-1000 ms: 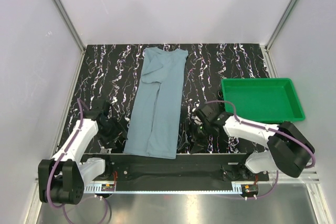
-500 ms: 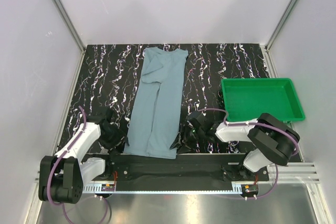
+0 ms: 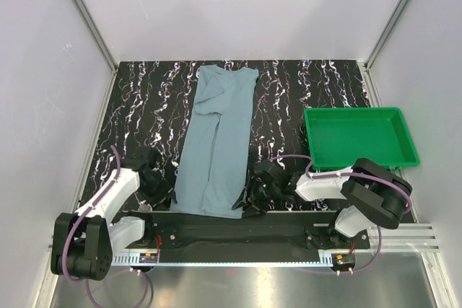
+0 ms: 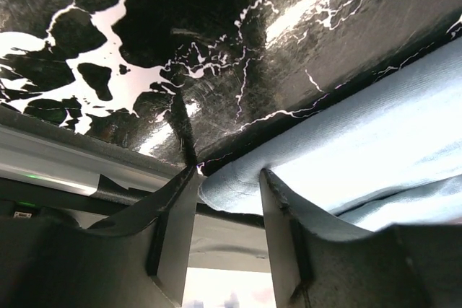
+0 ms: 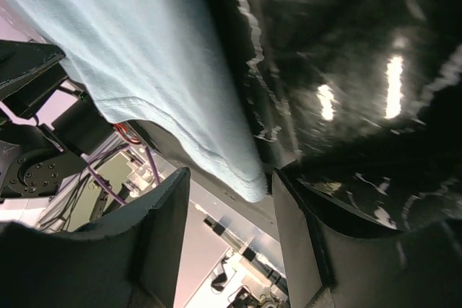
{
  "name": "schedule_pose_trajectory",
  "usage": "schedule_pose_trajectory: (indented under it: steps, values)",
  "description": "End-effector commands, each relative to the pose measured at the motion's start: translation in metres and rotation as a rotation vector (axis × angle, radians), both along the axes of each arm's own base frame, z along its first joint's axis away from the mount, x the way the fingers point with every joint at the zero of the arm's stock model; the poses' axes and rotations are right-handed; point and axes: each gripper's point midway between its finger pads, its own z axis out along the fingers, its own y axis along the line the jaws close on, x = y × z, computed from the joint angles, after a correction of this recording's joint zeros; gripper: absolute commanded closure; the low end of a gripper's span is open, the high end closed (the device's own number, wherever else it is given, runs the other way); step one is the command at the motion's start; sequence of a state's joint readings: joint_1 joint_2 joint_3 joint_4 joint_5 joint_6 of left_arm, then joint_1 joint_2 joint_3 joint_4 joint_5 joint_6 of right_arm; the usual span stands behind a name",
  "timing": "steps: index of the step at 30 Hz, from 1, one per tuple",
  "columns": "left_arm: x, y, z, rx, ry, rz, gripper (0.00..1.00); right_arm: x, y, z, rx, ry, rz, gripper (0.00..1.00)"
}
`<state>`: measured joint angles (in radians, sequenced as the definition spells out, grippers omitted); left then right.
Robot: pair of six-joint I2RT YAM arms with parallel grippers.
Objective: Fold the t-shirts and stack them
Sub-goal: Fold the tshirt
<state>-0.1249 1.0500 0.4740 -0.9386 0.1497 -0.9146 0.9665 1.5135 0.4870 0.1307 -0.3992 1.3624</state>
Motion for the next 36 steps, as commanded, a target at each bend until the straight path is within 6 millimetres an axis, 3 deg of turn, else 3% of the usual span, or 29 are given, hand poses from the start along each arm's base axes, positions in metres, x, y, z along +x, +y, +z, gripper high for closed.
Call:
schedule_pose_trajectory:
  steps: [1,6,9,15,19,20,22,24,25,28,32,35,36]
  values:
    - [0.001,-0.002,-0.002,-0.003,0.002,0.002,0.58,0.002,-0.008,-0.005,-0.029,-0.016,-0.048,0.44]
    - [0.001,-0.002,-0.002,0.003,-0.002,-0.007,0.60,-0.002,-0.012,-0.011,-0.030,0.000,-0.051,0.44]
    - [0.000,-0.003,-0.002,0.003,0.002,-0.006,0.70,-0.004,-0.007,-0.015,-0.033,0.005,-0.026,0.44]
    - [0.000,-0.003,-0.002,0.007,0.000,-0.010,0.73,-0.003,-0.009,-0.024,-0.039,0.025,-0.050,0.48]
    - [0.000,-0.004,-0.003,0.002,-0.004,-0.018,0.82,0.000,-0.004,-0.022,-0.037,0.007,-0.033,0.65]
    - [0.000,-0.005,-0.003,-0.004,-0.009,-0.023,0.87,0.000,-0.003,-0.020,-0.042,0.006,-0.027,0.76]
    - [0.000,-0.007,-0.002,-0.015,-0.011,-0.034,1.00,0.001,-0.002,-0.014,-0.039,-0.008,-0.007,0.87]
    - [0.000,-0.008,0.000,-0.017,-0.018,-0.059,1.00,0.002,0.002,-0.003,-0.037,-0.021,0.022,0.98]
    - [0.001,-0.010,0.002,-0.023,-0.022,-0.067,1.00,0.006,0.008,0.011,-0.017,-0.053,0.037,1.00]
    - [0.005,-0.010,0.010,-0.023,-0.045,-0.094,1.00,0.007,0.000,0.024,-0.052,-0.067,0.035,1.00]
    - [0.028,-0.009,0.033,-0.006,-0.119,-0.148,1.00,0.021,-0.009,0.031,-0.046,-0.048,-0.004,1.00]
    - [0.060,-0.014,0.059,-0.006,-0.223,-0.184,1.00,0.035,-0.015,0.039,-0.039,-0.057,-0.005,1.00]
    - [0.078,-0.017,0.073,-0.014,-0.279,-0.193,1.00,0.049,-0.023,0.043,-0.034,-0.050,-0.035,1.00]
